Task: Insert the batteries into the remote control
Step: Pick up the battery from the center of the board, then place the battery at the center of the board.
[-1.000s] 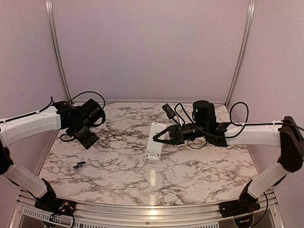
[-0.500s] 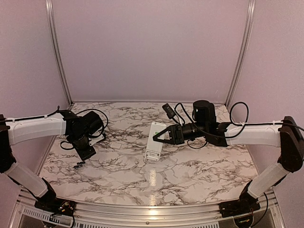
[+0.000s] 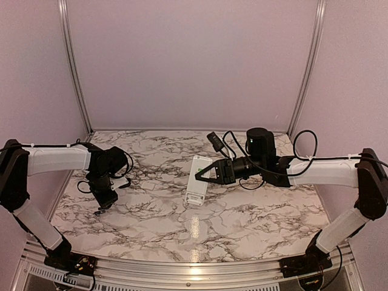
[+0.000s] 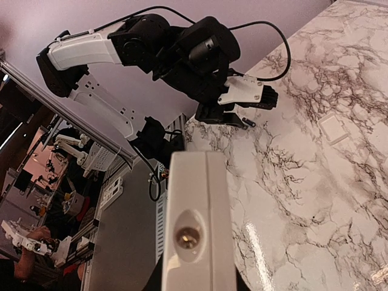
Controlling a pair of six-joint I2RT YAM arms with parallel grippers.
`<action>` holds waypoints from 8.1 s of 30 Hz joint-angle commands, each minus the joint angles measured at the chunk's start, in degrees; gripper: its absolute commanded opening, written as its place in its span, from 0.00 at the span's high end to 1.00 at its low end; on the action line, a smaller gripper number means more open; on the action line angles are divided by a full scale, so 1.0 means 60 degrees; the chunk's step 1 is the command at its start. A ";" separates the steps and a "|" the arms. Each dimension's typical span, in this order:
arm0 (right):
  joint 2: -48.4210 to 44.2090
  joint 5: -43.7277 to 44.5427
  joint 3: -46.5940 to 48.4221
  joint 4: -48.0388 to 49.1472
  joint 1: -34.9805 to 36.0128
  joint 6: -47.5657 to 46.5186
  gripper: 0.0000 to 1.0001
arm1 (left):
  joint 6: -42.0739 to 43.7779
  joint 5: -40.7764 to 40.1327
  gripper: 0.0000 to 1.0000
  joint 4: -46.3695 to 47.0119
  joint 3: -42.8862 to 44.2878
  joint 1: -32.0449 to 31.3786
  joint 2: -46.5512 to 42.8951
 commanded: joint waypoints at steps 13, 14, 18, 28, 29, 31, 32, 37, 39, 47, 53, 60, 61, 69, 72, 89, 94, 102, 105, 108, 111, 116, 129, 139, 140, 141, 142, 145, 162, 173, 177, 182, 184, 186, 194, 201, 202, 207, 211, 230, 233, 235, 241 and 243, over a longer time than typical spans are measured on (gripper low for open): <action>-0.0106 -0.0283 0.0262 0.0621 0.0004 0.0152 1.00 | 0.0286 0.0381 0.64 0.0175 0.0020 0.0432 0.0679; -0.0098 -0.0289 0.0274 0.0613 0.0004 0.0156 1.00 | 0.0292 0.0407 0.65 0.0170 0.0031 0.0429 0.0702; -0.0063 -0.0300 0.0315 0.0602 0.0006 0.0139 1.00 | 0.0335 0.0436 0.67 0.0168 0.0093 0.0457 0.0814; -0.0036 -0.0306 0.0318 0.0631 -0.0002 0.0165 1.00 | 0.0327 0.0326 0.72 0.0197 0.0341 0.0631 0.1276; -0.0029 -0.0312 0.0310 0.0630 0.0005 0.0170 1.00 | 0.0335 0.0329 0.73 0.0198 0.0357 0.0658 0.1295; -0.0027 -0.0312 0.0323 0.0624 0.0006 0.0162 1.00 | 0.0342 0.0323 0.73 0.0213 0.0359 0.0666 0.1371; -0.0011 -0.0305 0.0344 0.0619 -0.0002 0.0148 1.00 | 0.0350 0.0308 0.74 0.0212 0.0379 0.0667 0.1442; 0.0009 -0.0322 0.0421 0.0548 0.0006 0.0102 1.00 | 0.0347 0.0304 0.76 0.0202 0.0502 0.0688 0.1639; -0.0002 -0.0305 0.0417 0.0529 0.0001 0.0097 1.00 | 0.0341 0.0329 0.77 0.0201 0.0543 0.0717 0.1730; 0.0012 -0.0313 0.0482 0.0417 0.0005 0.0013 1.00 | 0.0354 0.0533 0.85 0.0158 0.0821 0.0803 0.2248; 0.0061 -0.0275 0.0520 0.0381 -0.0020 -0.0017 1.00 | 0.0385 0.0616 0.93 0.0149 0.1126 0.0813 0.2607; 0.0158 -0.0206 0.0556 0.0384 -0.0018 0.0021 1.00 | 0.0498 0.0506 0.98 0.0195 0.1896 0.0770 0.2995; 0.0179 -0.0193 0.0556 0.0380 -0.0014 0.0032 1.00 | 0.0481 0.0487 0.99 0.0209 0.2025 0.0758 0.3060; 0.0206 0.0041 0.0714 0.0044 -0.0056 -0.0037 1.00 | 0.0081 0.1067 1.00 0.0535 0.2752 0.0598 0.2952; 0.0174 0.0098 0.0730 -0.0094 -0.0116 -0.0057 1.00 | -0.0038 0.1579 1.00 0.0844 0.2697 0.0518 0.2288; 0.0277 0.0239 0.0705 -0.1692 -0.0229 0.0345 1.00 | -0.1474 0.2418 1.00 0.3659 0.2070 -0.1639 -0.2672; 0.0358 0.0104 0.0502 -0.1843 -0.0201 0.1047 1.00 | -0.1622 0.2299 1.00 0.5226 0.0824 -0.3010 -0.4571; 0.0550 0.0039 0.0201 -0.1482 0.0080 0.1619 1.00 | -0.1661 0.2645 1.00 0.4899 0.0938 -0.4990 -0.4228; 0.0798 -0.0025 0.0272 -0.1443 0.0325 0.1842 1.00 | -0.1440 0.2653 1.00 0.4696 0.1335 -0.5510 -0.3739; 0.1052 -0.0131 0.0434 -0.1473 0.0548 0.2009 1.00 | -0.1003 0.2413 1.00 0.4980 0.1387 -0.6211 -0.3455; 0.1238 -0.0180 0.0638 -0.1494 0.0737 0.2163 1.00 | -0.0821 0.2453 1.00 0.5230 0.1531 -0.6591 -0.3010; 0.1428 -0.0221 0.0797 -0.1389 0.0920 0.2334 1.00 | -0.0562 0.2418 1.00 0.5296 0.1743 -0.7043 -0.2124; 0.1597 -0.0367 0.0861 -0.1064 0.1147 0.2511 1.00 | -0.0320 0.2403 1.00 0.5148 0.2081 -0.7456 -0.0817; 0.1542 -0.0422 0.0909 -0.1057 0.1156 0.2486 1.00 | -0.0140 0.2402 1.00 0.4461 0.2335 -0.7452 -0.0164; 0.1531 -0.0434 0.0911 -0.1071 0.1162 0.2478 1.00 | -0.0175 0.2143 1.00 0.4406 0.2323 -0.7449 -0.0143; 0.1529 -0.0436 0.0908 -0.1056 0.1165 0.2490 1.00 | -0.0187 0.2074 1.00 0.4372 0.2302 -0.7449 -0.0126; 0.1529 -0.0445 0.0908 -0.1049 0.1163 0.2488 1.00 | -0.0174 0.2050 1.00 0.4347 0.2253 -0.7436 -0.0124; 0.1514 -0.0453 0.0927 -0.1052 0.1170 0.2501 1.00 | -0.0183 0.1963 1.00 0.4202 0.2223 -0.7430 -0.0075; 0.1472 -0.0465 0.0996 -0.1070 0.1162 0.2498 1.00 | -0.0295 0.2102 1.00 0.3462 0.1632 -0.7276 0.0105; 0.1459 -0.0552 0.1072 -0.0897 0.1163 0.2641 1.00 | -0.0205 0.2273 1.00 0.3129 0.1542 -0.7251 0.0674; 0.1384 -0.0610 0.1054 -0.0835 0.1167 0.2703 1.00 | -0.0139 0.2301 1.00 0.3132 0.1491 -0.7183 0.0830; 0.1280 -0.0662 0.1017 -0.0729 0.1163 0.2754 1.00 | -0.0205 0.2570 1.00 0.3090 0.1384 -0.7078 0.1023; 0.1254 -0.0691 0.0984 -0.0660 0.1165 0.2813 1.00 | -0.0278 0.2562 1.00 0.3051 0.1399 -0.7020 0.1059; 0.1236 -0.0696 0.0967 -0.0648 0.1163 0.2806 1.00 | -0.0335 0.2561 1.00 0.2993 0.1367 -0.6968 0.1050; 0.1279 -0.0716 0.0893 -0.0361 0.1148 0.2949 1.00 | -0.0386 0.2467 1.00 0.3003 0.1488 -0.6950 0.0937; 0.1488 -0.0697 0.0738 -0.0126 0.1117 0.3106 1.00 | -0.0437 0.2473 1.00 0.3129 0.2144 -0.6958 0.0827; 0.1513 -0.0712 0.0740 -0.0116 0.1119 0.3122 1.00 | -0.0396 0.2413 0.98 0.3121 0.2190 -0.6953 0.0839; 0.1517 -0.0711 0.0750 -0.0248 0.1119 0.3070 1.00 | -0.0362 0.2093 0.94 0.3066 0.2271 -0.6965 0.0923; 0.1543 -0.0700 0.0718 -0.0222 0.1119 0.3094 1.00 | -0.0386 0.2078 0.89 0.3077 0.2299 -0.6958 0.0917; 0.1590 -0.0690 0.0717 -0.0205 0.1119 0.3088 1.00 | -0.0443 0.1823 0.76 0.3101 0.2234 -0.6901 0.0630; 0.1620 -0.0686 0.0702 -0.0209 0.1118 0.3084 1.00 | -0.0446 0.1848 0.75 0.3105 0.2230 -0.6866 0.0499; 0.1634 -0.0685 0.0691 -0.0208 0.1120 0.3064 1.00 | -0.0454 0.1909 0.75 0.3100 0.2247 -0.6863 0.0440; 0.1688 -0.0606 0.0659 -0.0228 0.1119 0.3044 1.00 | -0.0542 0.2000 0.71 0.3148 0.2295 -0.6794 0.0347; 0.1704 -0.0571 0.0659 -0.0222 0.1108 0.3036 1.00 | -0.0594 0.1996 0.66 0.3256 0.2281 -0.6762 0.0233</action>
